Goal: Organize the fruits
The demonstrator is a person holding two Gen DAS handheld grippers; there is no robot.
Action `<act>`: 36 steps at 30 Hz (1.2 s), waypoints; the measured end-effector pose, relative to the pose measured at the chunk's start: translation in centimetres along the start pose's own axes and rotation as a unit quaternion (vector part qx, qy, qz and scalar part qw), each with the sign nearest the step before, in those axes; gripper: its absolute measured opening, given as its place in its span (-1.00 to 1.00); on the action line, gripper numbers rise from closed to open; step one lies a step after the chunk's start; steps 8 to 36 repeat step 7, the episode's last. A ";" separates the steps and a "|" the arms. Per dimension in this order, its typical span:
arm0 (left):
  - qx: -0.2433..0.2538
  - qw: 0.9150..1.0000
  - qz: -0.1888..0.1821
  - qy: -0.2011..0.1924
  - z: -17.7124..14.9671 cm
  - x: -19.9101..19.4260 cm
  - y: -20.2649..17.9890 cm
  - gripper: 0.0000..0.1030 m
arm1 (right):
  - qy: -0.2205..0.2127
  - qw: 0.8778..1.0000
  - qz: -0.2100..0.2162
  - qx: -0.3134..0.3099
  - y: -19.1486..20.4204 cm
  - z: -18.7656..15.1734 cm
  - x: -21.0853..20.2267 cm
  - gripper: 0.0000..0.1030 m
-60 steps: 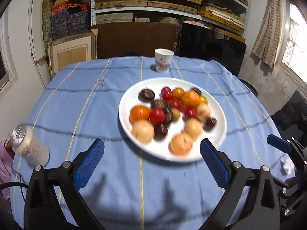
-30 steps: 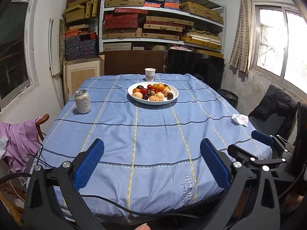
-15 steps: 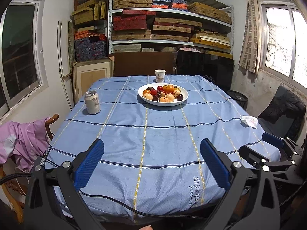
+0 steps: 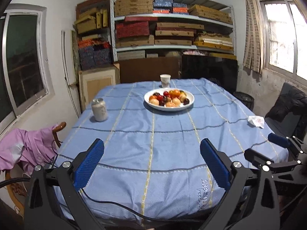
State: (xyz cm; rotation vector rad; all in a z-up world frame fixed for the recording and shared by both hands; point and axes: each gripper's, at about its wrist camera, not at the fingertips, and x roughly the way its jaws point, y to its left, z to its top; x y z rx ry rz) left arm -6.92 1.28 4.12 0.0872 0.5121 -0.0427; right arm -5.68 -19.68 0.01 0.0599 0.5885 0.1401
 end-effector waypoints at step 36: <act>-0.004 1.000 0.007 0.012 -0.2 0.6 0.3 0.91 | -0.001 1.000 0.000 -0.001 0.0 -0.1 -0.1 0.93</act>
